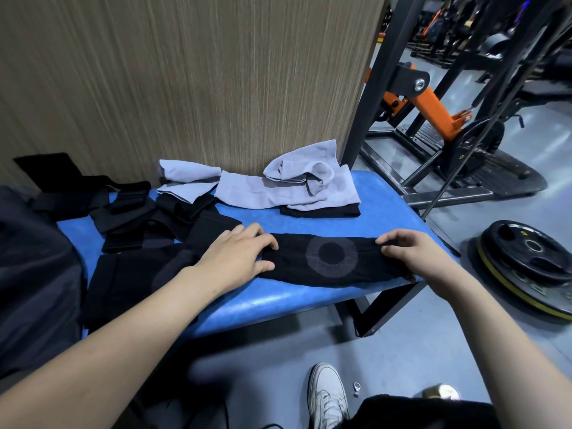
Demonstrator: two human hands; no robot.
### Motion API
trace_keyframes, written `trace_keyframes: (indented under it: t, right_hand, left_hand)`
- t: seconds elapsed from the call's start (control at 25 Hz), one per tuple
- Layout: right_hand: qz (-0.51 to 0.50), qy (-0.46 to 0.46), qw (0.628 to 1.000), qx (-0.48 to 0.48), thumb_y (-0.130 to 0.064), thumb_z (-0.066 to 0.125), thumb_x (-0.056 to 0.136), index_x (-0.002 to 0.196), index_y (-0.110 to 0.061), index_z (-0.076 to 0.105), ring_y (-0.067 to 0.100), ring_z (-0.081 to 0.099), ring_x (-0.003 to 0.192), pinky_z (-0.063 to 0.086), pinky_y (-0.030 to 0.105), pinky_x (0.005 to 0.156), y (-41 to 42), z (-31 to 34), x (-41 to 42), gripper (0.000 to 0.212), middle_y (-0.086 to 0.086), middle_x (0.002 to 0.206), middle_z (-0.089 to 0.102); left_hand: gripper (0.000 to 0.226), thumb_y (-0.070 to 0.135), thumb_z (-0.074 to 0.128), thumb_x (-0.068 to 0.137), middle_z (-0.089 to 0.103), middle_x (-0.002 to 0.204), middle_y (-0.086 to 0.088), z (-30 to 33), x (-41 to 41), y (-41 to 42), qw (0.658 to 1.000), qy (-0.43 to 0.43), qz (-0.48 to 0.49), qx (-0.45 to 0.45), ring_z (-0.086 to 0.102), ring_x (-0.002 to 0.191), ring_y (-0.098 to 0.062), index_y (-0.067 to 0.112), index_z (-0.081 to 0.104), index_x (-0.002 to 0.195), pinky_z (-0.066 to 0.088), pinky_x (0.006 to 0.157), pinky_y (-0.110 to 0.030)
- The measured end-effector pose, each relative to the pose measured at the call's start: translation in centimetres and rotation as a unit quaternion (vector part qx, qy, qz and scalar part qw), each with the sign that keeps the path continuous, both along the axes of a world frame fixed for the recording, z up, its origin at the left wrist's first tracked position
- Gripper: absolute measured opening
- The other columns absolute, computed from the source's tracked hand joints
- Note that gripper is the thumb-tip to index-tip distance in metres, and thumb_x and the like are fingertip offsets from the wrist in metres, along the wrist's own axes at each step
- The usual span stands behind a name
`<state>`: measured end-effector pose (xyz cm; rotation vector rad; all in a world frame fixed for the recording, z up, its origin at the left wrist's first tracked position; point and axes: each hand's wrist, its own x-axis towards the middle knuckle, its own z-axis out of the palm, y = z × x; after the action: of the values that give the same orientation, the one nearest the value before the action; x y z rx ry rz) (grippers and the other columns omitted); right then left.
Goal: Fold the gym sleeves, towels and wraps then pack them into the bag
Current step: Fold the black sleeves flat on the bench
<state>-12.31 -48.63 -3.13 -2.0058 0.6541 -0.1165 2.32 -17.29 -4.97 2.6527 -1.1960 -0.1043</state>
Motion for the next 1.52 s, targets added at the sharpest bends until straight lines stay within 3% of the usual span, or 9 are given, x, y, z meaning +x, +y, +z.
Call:
trace_keyframes:
  t: [0.12, 0.28, 0.44, 0.72, 0.96, 1.12, 1.2, 1.4, 1.52]
  right_hand:
    - [0.002, -0.011, 0.999, -0.038, -0.006, 0.069, 0.089, 0.093, -0.017, 0.07, 0.023, 0.057, 0.07, 0.052, 0.047, 0.063, 0.3, 0.1, 0.0, 0.012, 0.026, 0.098, 0.065]
    - [0.037, 0.002, 0.998, 0.041, -0.001, 0.069, 0.088, 0.1, -0.014, 0.07, 0.024, 0.059, 0.077, 0.051, 0.037, 0.059, 0.2, 0.6, -0.5, 0.017, 0.029, 0.102, 0.059]
    - [0.081, 0.027, 0.989, 0.119, 0.001, 0.068, 0.088, 0.103, -0.013, 0.07, 0.027, 0.049, 0.074, 0.048, 0.036, 0.054, -0.2, 0.4, -0.9, 0.02, 0.015, 0.094, 0.053]
    - [0.04, 0.026, 0.997, 0.055, -0.001, 0.062, 0.092, 0.101, -0.014, 0.069, 0.019, 0.043, 0.063, 0.041, 0.03, 0.044, 0.2, 0.5, -0.4, 0.017, 0.01, 0.083, 0.049]
    - [0.023, 0.002, 0.999, 0.023, -0.001, 0.064, 0.091, 0.099, -0.012, 0.066, 0.022, 0.045, 0.063, 0.04, 0.029, 0.042, 0.2, 0.4, -0.3, 0.014, 0.013, 0.089, 0.055]
    - [0.01, 0.017, 0.999, -0.036, -0.002, 0.066, 0.089, 0.097, -0.013, 0.067, 0.019, 0.048, 0.053, 0.042, 0.028, 0.041, -0.1, 0.2, -0.3, 0.013, 0.014, 0.092, 0.057]
    - [0.023, 0.024, 0.999, -0.02, 0.0, 0.067, 0.088, 0.097, -0.013, 0.069, 0.015, 0.047, 0.049, 0.043, 0.028, 0.043, -0.2, 0.3, -0.4, 0.016, 0.013, 0.086, 0.051]
    - [0.056, -0.038, 0.995, 0.067, 0.003, 0.063, 0.09, 0.093, -0.015, 0.072, 0.026, 0.051, 0.069, 0.046, 0.034, 0.055, 0.6, 1.2, -0.3, 0.02, 0.016, 0.088, 0.051]
    - [0.072, -0.072, 0.991, 0.087, 0.006, 0.061, 0.09, 0.094, -0.011, 0.071, 0.028, 0.053, 0.065, 0.047, 0.037, 0.054, 2.4, 2.0, 0.3, 0.019, 0.015, 0.09, 0.054]
  left_hand:
    - [0.037, 0.052, 0.056, 0.094, 0.044, 0.12, 0.014, -0.1, 0.1, 0.0, 1.0, -0.002, 0.0, 0.001, 0.04, 0.106, -0.012, 0.04, 0.05, 0.128, 0.035, 0.1, -0.031]
    - [0.037, 0.052, 0.056, 0.094, 0.044, 0.121, 0.014, -0.1, 0.1, 0.0, 1.0, -0.002, 0.0, 0.0, 0.04, 0.107, -0.012, 0.041, 0.049, 0.128, 0.035, 0.1, -0.031]
    - [0.036, 0.052, 0.057, 0.093, 0.044, 0.12, 0.014, -0.1, 0.2, 0.0, 1.0, -0.002, 0.001, 0.0, 0.04, 0.107, -0.012, 0.041, 0.05, 0.127, 0.034, 0.099, -0.03]
    - [0.037, 0.052, 0.056, 0.093, 0.045, 0.121, 0.014, -0.1, 0.1, 0.1, 1.0, -0.004, 0.001, 0.0, 0.041, 0.108, -0.013, 0.041, 0.05, 0.127, 0.035, 0.1, -0.031]
    - [0.038, 0.053, 0.055, 0.093, 0.044, 0.122, 0.014, -0.2, 0.2, 0.1, 1.0, -0.001, 0.001, 0.004, 0.041, 0.11, -0.012, 0.042, 0.049, 0.129, 0.035, 0.101, -0.032]
    - [0.039, 0.055, 0.054, 0.093, 0.044, 0.123, 0.015, -0.2, 0.3, 0.1, 1.0, 0.001, 0.001, 0.005, 0.041, 0.111, -0.012, 0.044, 0.049, 0.13, 0.034, 0.102, -0.032]
    - [0.039, 0.055, 0.054, 0.093, 0.043, 0.123, 0.016, -0.2, 0.3, 0.1, 1.0, 0.003, 0.0, 0.005, 0.04, 0.109, -0.011, 0.044, 0.049, 0.13, 0.035, 0.102, -0.032]
    - [0.038, 0.053, 0.054, 0.094, 0.043, 0.123, 0.016, -0.1, 0.2, 0.1, 1.0, 0.007, -0.001, -0.002, 0.039, 0.108, -0.01, 0.043, 0.049, 0.13, 0.035, 0.101, -0.031]
    - [0.038, 0.052, 0.055, 0.094, 0.042, 0.12, 0.015, -0.1, 0.2, 0.0, 1.0, 0.01, 0.001, -0.009, 0.039, 0.109, -0.01, 0.042, 0.049, 0.13, 0.034, 0.102, -0.03]
